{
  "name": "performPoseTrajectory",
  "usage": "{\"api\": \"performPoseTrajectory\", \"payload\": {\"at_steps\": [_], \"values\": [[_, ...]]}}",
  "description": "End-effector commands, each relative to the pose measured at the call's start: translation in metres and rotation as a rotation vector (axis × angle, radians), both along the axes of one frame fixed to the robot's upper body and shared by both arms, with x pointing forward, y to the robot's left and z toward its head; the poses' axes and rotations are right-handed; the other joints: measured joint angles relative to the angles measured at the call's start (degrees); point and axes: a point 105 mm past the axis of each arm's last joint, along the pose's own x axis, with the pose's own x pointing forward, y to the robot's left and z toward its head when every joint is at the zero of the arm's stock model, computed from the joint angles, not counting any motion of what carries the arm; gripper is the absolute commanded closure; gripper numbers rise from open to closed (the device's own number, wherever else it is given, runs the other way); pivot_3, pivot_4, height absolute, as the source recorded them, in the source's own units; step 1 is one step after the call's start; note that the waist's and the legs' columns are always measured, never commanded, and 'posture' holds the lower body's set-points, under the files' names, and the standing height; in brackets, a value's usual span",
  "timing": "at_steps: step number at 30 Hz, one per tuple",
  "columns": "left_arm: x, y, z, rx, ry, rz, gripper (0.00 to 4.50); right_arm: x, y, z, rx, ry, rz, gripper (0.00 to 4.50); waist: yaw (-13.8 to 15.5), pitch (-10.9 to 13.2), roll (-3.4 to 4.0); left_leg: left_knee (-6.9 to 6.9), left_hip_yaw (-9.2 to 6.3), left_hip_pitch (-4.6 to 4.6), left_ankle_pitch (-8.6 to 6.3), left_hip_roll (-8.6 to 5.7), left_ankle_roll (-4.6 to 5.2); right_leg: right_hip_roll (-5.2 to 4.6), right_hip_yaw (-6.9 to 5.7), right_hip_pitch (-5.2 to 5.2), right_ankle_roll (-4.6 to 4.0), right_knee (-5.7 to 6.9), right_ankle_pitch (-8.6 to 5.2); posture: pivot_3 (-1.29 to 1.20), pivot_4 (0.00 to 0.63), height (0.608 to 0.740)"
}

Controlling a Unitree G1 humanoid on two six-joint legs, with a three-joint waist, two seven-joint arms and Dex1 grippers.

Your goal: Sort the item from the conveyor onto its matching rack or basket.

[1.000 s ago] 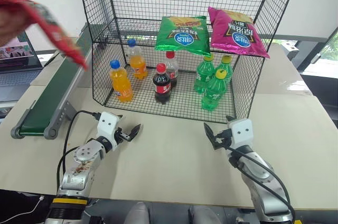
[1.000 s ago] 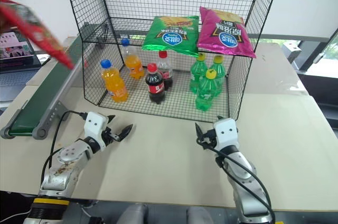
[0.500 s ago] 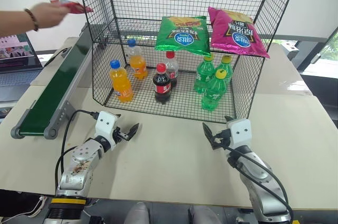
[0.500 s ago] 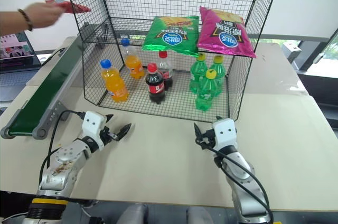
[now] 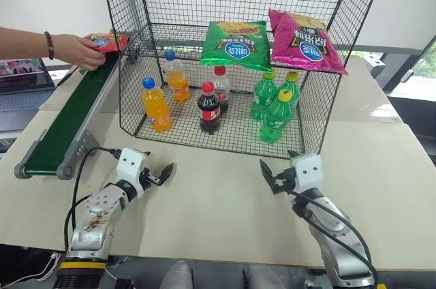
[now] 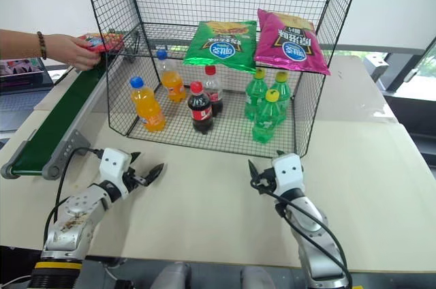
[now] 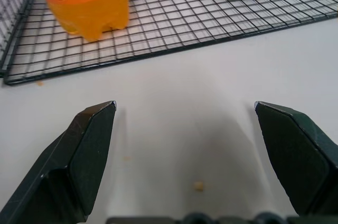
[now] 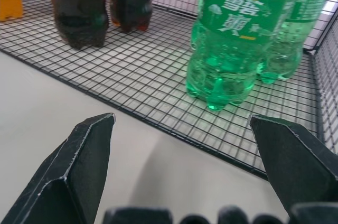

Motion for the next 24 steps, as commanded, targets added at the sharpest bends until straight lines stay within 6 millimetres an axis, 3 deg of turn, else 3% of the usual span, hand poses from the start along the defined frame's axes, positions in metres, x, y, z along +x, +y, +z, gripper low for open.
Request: {"api": "performPoseTrajectory", "payload": {"at_steps": [1,7,12,16,24], "values": [[-0.002,0.004,0.013,-0.013,-0.039,-0.012,0.01,0.000,0.003,0.014,-0.003,-0.056,0.019,0.00,-0.1,0.0,0.00,0.00,0.00,0.00,0.00,0.00,0.00,0.00,0.00,0.00,0.00,0.00,0.00,0.00,0.150,0.740],[-0.012,0.005,0.023,-0.072,-0.035,-0.049,0.01,0.000,0.005,0.023,-0.016,-0.074,0.073,0.00,-0.2,0.0,0.00,0.00,0.00,0.00,0.00,0.00,0.00,0.00,0.00,0.00,0.00,0.01,0.00,0.00,0.150,0.740],[-0.031,0.017,0.054,-0.293,-0.034,-0.013,0.01,-0.005,0.018,0.050,-0.044,-0.111,0.274,0.00,-0.8,0.0,0.00,0.00,-0.01,-0.01,-0.01,0.01,0.01,0.00,0.00,0.00,0.00,0.03,0.00,0.00,0.150,0.740],[-0.045,0.044,0.082,-0.508,-0.066,0.109,0.01,-0.010,0.032,0.075,-0.023,-0.140,0.460,0.00,-1.3,0.0,-0.02,0.07,-0.05,-0.01,-0.05,0.01,0.08,0.00,-0.01,0.05,0.02,0.06,-0.01,0.00,0.150,0.740],[-0.084,0.118,0.102,-0.965,-0.200,0.472,0.01,-0.024,0.080,0.113,0.053,-0.190,0.879,0.00,-1.6,0.0,-0.04,0.46,-0.13,0.00,-0.29,0.00,0.48,-0.01,-0.06,0.22,0.03,0.05,-0.02,0.00,0.150,0.740]]}}
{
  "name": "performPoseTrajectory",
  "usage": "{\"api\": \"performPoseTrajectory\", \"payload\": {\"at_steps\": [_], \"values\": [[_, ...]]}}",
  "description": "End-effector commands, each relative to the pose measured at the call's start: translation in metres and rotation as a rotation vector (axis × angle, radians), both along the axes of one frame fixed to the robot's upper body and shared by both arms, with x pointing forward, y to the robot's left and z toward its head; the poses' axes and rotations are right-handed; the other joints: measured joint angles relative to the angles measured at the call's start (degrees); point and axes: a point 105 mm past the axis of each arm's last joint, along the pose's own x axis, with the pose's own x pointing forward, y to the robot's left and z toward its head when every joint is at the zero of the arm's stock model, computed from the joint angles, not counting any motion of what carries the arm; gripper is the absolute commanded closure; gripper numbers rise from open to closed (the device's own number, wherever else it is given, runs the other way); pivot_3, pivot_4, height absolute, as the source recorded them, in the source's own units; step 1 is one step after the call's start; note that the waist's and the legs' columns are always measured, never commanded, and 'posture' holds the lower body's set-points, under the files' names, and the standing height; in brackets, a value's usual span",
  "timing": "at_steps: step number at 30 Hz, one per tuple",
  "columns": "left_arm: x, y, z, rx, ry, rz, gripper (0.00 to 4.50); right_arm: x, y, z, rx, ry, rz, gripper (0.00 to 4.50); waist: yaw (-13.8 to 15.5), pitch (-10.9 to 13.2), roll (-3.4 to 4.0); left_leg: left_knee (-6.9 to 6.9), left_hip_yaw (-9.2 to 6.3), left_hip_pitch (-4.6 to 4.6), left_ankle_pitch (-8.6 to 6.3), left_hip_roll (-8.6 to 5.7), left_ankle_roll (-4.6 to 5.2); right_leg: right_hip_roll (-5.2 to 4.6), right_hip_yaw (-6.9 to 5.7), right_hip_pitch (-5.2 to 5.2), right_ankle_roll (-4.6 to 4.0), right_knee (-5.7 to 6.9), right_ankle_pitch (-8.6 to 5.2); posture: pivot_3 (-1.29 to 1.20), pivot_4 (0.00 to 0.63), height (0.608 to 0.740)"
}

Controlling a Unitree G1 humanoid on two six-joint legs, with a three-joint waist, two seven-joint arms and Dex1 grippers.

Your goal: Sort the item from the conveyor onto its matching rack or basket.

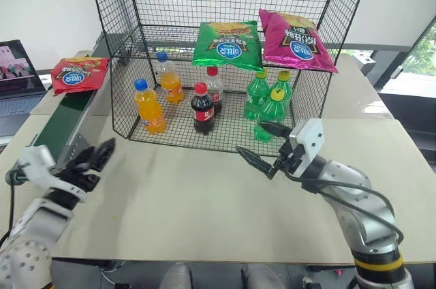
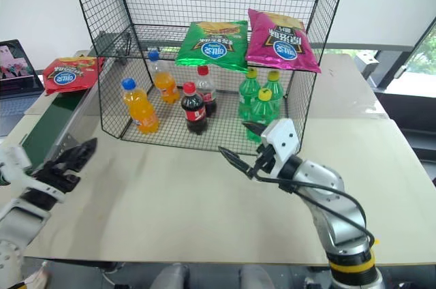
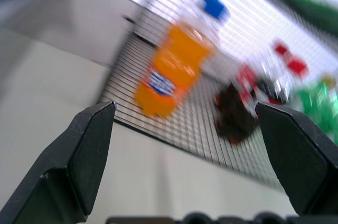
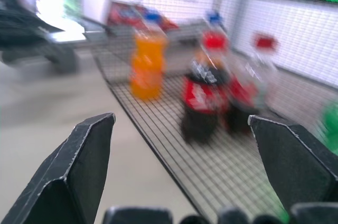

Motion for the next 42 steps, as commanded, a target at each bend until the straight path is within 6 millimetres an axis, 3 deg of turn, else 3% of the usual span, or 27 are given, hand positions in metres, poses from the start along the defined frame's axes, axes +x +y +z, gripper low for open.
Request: {"api": "performPoseTrajectory", "payload": {"at_steps": [1,5,9,18,28,35,42], "values": [[-0.022,0.028,0.012,-0.178,-0.053,0.155,0.01,-0.012,0.023,0.012,0.009,-0.017,0.199,0.00,0.0,0.0,-0.02,0.01,-0.02,0.03,-0.01,0.01,0.01,0.00,-0.01,0.04,0.00,0.00,0.00,0.00,0.150,0.740],[-0.041,0.052,0.010,-0.358,-0.088,0.270,0.01,-0.010,0.035,0.022,0.018,-0.042,0.296,0.00,0.6,0.0,-0.06,0.07,-0.17,0.11,-0.01,0.00,0.00,-0.01,-0.19,0.23,-0.01,-0.06,0.00,0.00,0.150,0.740],[-0.050,0.068,0.006,-0.423,-0.068,0.331,0.01,-0.011,0.044,0.036,0.055,-0.056,0.363,0.00,0.7,0.0,-0.05,0.07,-0.29,0.15,0.00,-0.01,-0.03,-0.01,-0.34,0.36,-0.04,-0.10,-0.02,0.00,0.150,0.740],[-0.041,0.078,-0.006,-0.552,-0.049,0.341,0.01,-0.018,0.059,0.046,0.051,-0.093,0.460,0.00,0.6,0.0,-0.02,0.01,-0.58,0.14,0.02,0.00,-0.08,-0.01,-0.72,0.45,-0.15,-0.13,-0.08,0.00,0.150,0.740],[-0.035,0.073,-0.010,-0.541,-0.033,0.318,0.01,-0.020,0.062,0.055,0.064,-0.103,0.480,0.00,0.5,0.0,-0.03,-0.04,-0.68,0.13,0.02,0.01,-0.09,-0.02,-0.88,0.47,-0.20,-0.14,-0.11,0.00,0.150,0.740],[-0.033,0.074,-0.009,-0.529,-0.035,0.318,0.01,-0.036,0.062,0.068,0.112,-0.119,0.603,0.00,0.4,0.0,0.00,-0.06,-0.68,0.12,0.02,0.01,-0.10,-0.02,-0.88,0.46,-0.23,-0.15,-0.13,0.00,0.150,0.740],[-0.032,0.075,-0.009,-0.523,-0.033,0.321,0.01,-0.037,0.064,0.068,0.085,-0.135,0.644,0.00,0.4,0.0,0.01,-0.08,-0.70,0.11,0.02,0.01,-0.10,-0.02,-0.92,0.46,-0.24,-0.18,-0.14,0.00,0.150,0.740]]}}
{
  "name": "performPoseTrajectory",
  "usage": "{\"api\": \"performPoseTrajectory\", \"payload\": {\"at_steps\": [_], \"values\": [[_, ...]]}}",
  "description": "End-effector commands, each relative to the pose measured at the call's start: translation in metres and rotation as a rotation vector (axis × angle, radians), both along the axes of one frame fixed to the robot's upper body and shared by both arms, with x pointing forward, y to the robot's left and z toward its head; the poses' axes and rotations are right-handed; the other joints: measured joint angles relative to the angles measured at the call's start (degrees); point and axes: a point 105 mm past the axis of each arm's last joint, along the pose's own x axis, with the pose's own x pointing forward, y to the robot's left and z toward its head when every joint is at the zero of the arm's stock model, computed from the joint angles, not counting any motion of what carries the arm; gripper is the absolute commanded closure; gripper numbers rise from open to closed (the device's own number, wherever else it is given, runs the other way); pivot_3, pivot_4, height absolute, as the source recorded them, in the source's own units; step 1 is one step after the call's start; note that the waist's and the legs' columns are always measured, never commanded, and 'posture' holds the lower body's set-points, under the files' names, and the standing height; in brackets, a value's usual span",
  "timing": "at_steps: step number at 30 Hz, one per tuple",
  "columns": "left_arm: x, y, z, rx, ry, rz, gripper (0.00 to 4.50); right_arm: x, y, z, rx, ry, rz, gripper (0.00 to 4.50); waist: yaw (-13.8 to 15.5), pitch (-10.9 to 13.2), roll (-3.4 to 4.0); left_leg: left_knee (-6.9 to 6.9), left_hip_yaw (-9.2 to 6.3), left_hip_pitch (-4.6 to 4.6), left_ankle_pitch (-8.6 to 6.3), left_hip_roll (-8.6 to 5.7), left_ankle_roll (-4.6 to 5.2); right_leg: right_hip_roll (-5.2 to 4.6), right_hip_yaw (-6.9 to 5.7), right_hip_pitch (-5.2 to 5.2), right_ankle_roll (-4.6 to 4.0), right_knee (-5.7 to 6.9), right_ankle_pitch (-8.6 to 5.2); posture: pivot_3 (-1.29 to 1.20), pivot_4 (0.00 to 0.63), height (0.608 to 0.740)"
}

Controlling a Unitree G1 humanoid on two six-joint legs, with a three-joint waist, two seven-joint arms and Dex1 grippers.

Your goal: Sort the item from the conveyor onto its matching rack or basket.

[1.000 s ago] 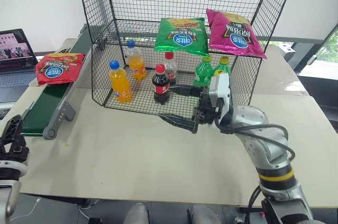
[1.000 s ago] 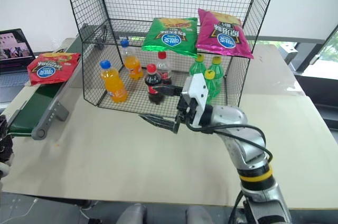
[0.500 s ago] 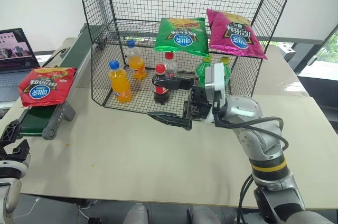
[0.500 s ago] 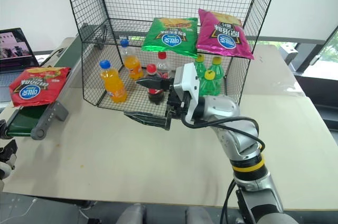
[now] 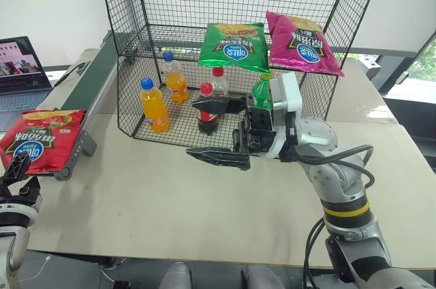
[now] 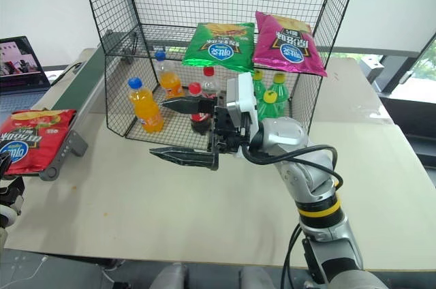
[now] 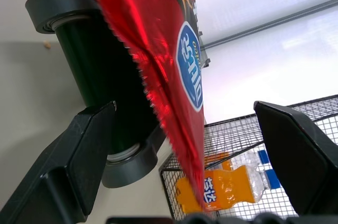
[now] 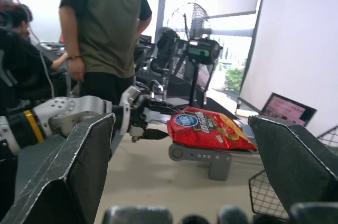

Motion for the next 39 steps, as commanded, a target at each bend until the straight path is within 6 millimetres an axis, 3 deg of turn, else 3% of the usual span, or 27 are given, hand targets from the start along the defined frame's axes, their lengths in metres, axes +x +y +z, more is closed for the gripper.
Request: {"api": "performPoseTrajectory", "payload": {"at_steps": [1,6,7,11,17,19,22,27,32,39], "values": [[-0.002,0.003,0.012,0.037,-0.032,0.009,0.01,-0.004,-0.001,0.010,0.025,-0.049,0.022,0.00,0.0,0.0,0.00,0.00,0.00,0.00,0.00,0.00,0.00,0.00,0.00,0.00,0.00,0.00,0.00,0.00,0.150,0.740],[-0.010,0.010,0.019,0.082,-0.049,0.054,0.01,0.000,-0.002,0.007,0.023,-0.034,-0.002,0.00,-0.1,0.0,0.00,-0.03,0.00,0.00,0.00,0.00,-0.01,0.00,0.00,-0.01,-0.01,-0.01,-0.01,0.00,0.150,0.740],[-0.012,0.011,0.021,0.086,-0.057,0.062,0.27,0.000,-0.002,0.006,0.024,-0.030,-0.004,0.00,-0.1,0.0,0.01,-0.03,0.00,0.00,0.00,0.00,-0.01,0.00,0.00,-0.01,-0.01,-0.02,-0.01,0.00,0.150,0.740],[-0.015,0.011,0.029,0.099,-0.098,0.066,1.63,-0.001,-0.001,0.006,0.030,-0.024,-0.002,0.00,0.0,0.0,0.01,-0.06,0.00,-0.01,0.00,0.00,-0.01,-0.01,0.00,-0.03,-0.02,-0.04,-0.02,0.00,0.150,0.740],[-0.015,0.007,0.039,0.123,-0.132,0.056,4.47,0.000,0.000,0.007,0.036,-0.023,-0.007,0.00,0.0,0.0,0.01,-0.08,0.00,-0.01,0.00,0.00,-0.03,-0.01,-0.01,-0.03,-0.02,-0.07,-0.03,0.00,0.150,0.740],[-0.014,0.005,0.045,0.134,-0.147,0.048,4.47,0.001,0.000,0.006,0.037,-0.023,-0.014,0.00,-0.1,0.0,0.01,-0.10,0.00,-0.01,0.00,0.00,-0.03,-0.01,-0.01,-0.03,-0.02,-0.08,-0.03,0.00,0.150,0.740],[-0.006,-0.015,0.064,0.197,-0.179,-0.052,4.47,0.007,-0.008,0.002,0.028,-0.014,-0.084,0.00,0.1,0.1,-0.06,-0.12,-0.01,-0.02,0.01,0.00,-0.04,-0.01,-0.02,-0.04,-0.02,-0.09,-0.04,0.00,0.150,0.740],[0.003,-0.070,0.105,0.262,-0.306,-0.317,4.47,0.010,-0.022,0.003,0.038,-0.012,-0.186,0.00,0.3,0.1,-0.10,-0.16,-0.01,-0.06,0.04,-0.01,-0.14,-0.10,-0.05,-0.03,-0.02,-0.21,-0.04,0.00,0.150,0.740],[0.020,-0.134,0.133,0.366,-0.405,-0.586,4.47,0.013,-0.030,0.015,0.082,-0.034,-0.286,0.00,0.2,0.2,0.00,-0.39,-0.01,-0.01,0.10,-0.01,-0.25,-0.08,-0.06,-0.03,-0.02,-0.31,-0.03,0.00,0.150,0.740],[0.051,-0.181,0.179,0.343,-0.578,-0.768,4.47,0.015,-0.035,0.037,0.183,-0.098,-0.422,0.00,0.1,0.2,0.02,-0.51,-0.02,-0.06,0.16,-0.02,-0.32,-0.08,-0.07,0.00,0.00,-0.56,0.00,0.00,0.150,0.740]]}}
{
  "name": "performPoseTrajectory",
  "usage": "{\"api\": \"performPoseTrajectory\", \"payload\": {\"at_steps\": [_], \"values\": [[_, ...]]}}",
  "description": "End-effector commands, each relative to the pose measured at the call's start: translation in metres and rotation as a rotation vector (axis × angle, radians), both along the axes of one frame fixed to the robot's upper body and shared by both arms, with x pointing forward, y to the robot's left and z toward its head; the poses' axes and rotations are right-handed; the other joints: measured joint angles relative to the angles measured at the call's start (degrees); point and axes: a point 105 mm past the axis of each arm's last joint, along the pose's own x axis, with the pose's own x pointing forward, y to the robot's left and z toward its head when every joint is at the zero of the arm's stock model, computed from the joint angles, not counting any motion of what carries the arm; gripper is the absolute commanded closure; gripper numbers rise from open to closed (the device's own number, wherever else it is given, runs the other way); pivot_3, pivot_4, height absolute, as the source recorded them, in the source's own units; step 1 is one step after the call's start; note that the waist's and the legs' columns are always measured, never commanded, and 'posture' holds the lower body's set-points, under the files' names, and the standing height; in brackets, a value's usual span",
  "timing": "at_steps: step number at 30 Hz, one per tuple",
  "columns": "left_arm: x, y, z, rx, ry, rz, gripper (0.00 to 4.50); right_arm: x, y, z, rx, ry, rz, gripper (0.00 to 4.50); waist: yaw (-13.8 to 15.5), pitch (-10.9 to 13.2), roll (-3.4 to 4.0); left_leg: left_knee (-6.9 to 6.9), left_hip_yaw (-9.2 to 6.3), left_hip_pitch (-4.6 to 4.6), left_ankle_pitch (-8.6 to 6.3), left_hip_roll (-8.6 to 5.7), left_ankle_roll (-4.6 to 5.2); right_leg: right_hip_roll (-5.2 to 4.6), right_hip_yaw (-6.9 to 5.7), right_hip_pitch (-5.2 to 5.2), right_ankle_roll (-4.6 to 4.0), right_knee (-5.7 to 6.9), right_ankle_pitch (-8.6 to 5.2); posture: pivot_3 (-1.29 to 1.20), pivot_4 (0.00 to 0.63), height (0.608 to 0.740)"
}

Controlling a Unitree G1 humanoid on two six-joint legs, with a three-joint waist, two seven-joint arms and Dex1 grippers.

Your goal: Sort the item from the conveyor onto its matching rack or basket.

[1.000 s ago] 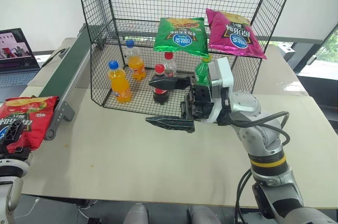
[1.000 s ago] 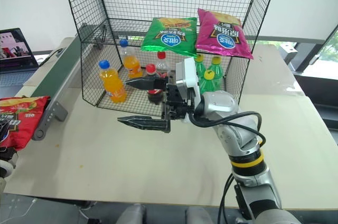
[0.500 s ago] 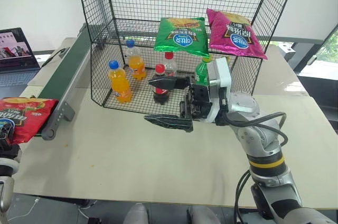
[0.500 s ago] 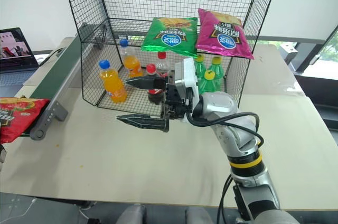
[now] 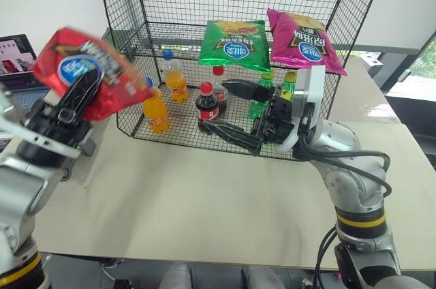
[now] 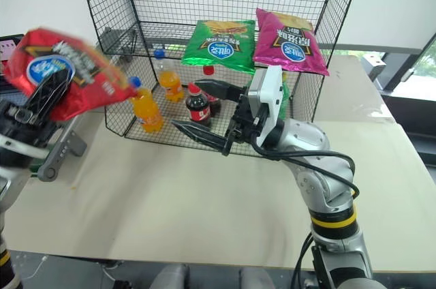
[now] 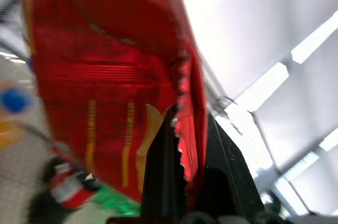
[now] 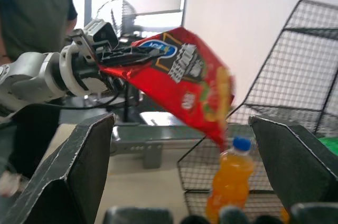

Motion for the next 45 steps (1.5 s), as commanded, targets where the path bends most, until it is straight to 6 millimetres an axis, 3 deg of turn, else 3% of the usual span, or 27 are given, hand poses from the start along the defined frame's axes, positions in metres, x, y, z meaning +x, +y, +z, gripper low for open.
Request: {"api": "performPoseTrajectory", "payload": {"at_steps": [1,5,7,13,19,24,28,34,38,41,45], "values": [[0.018,-0.013,0.025,-0.046,-0.042,-0.080,4.47,-0.003,-0.007,0.025,0.077,-0.104,-0.102,0.00,0.0,0.0,0.00,-0.01,0.00,0.00,0.00,0.00,0.00,0.00,-0.01,0.00,0.00,0.00,0.00,0.00,0.150,0.740],[0.046,-0.016,0.047,-0.157,-0.070,-0.120,4.47,0.003,-0.012,0.029,0.121,-0.118,-0.205,0.00,0.2,0.0,0.00,-0.01,-0.02,0.01,0.02,-0.03,0.00,0.00,-0.02,0.01,0.01,0.00,0.01,0.00,0.150,0.740],[0.060,-0.017,0.049,-0.211,-0.060,-0.130,4.47,0.003,-0.014,0.030,0.134,-0.120,-0.237,0.00,0.2,0.0,0.00,-0.01,-0.02,0.00,0.02,-0.03,-0.01,0.00,-0.02,0.01,0.02,0.00,0.02,0.00,0.150,0.740],[0.097,-0.017,0.015,-0.316,0.082,-0.105,4.47,-0.001,-0.017,0.030,0.136,-0.126,-0.292,0.00,0.3,0.0,0.03,-0.02,-0.03,0.01,0.07,-0.02,-0.05,0.01,-0.02,0.00,0.01,0.01,0.02,0.00,0.150,0.740],[0.119,-0.020,-0.002,-0.411,0.181,-0.055,4.47,-0.001,-0.021,0.031,0.130,-0.137,-0.334,0.00,1.2,0.0,0.03,0.04,-0.04,0.00,0.09,-0.03,-0.08,0.00,-0.03,0.03,0.03,0.03,0.03,0.00,0.150,0.740],[0.114,-0.023,0.009,-0.449,0.144,-0.100,4.47,-0.001,-0.023,0.029,0.124,-0.131,-0.346,0.00,1.3,0.0,0.03,0.05,-0.05,-0.02,0.09,-0.04,-0.08,0.00,-0.02,0.04,0.06,0.00,0.05,0.00,0.150,0.740],[0.099,-0.046,0.047,-0.456,0.022,-0.258,4.47,0.000,-0.021,0.029,0.122,-0.130,-0.341,0.00,1.5,0.0,-0.02,0.06,-0.08,-0.08,0.10,-0.04,-0.09,0.00,-0.05,0.04,0.07,-0.01,0.06,0.00,0.150,0.740],[0.105,-0.039,0.063,-0.560,-0.031,-0.302,4.47,0.001,-0.020,0.032,0.126,-0.135,-0.333,0.00,1.2,0.0,-0.01,0.08,-0.11,-0.06,0.10,-0.07,-0.09,-0.01,-0.07,0.07,0.10,-0.07,0.08,0.00,0.150,0.740],[0.113,-0.034,0.049,-0.573,0.001,-0.265,4.47,0.000,-0.020,0.031,0.122,-0.131,-0.331,0.00,1.0,0.0,-0.01,0.03,-0.12,-0.03,0.13,-0.07,-0.07,0.01,-0.07,0.05,0.10,-0.05,0.08,0.00,0.150,0.740],[0.119,-0.024,0.018,-0.567,0.088,-0.187,4.47,0.000,-0.021,0.030,0.120,-0.127,-0.333,0.00,1.1,0.0,0.00,0.04,-0.12,-0.05,0.14,-0.07,-0.09,-0.01,-0.06,0.06,0.10,-0.08,0.08,0.00,0.150,0.740],[0.117,-0.016,0.000,-0.535,0.148,-0.117,4.47,-0.001,-0.021,0.029,0.117,-0.125,-0.333,0.00,1.3,0.0,-0.02,0.04,-0.13,-0.06,0.20,-0.06,-0.19,-0.01,-0.07,0.05,0.10,-0.06,0.08,0.00,0.150,0.740]]}}
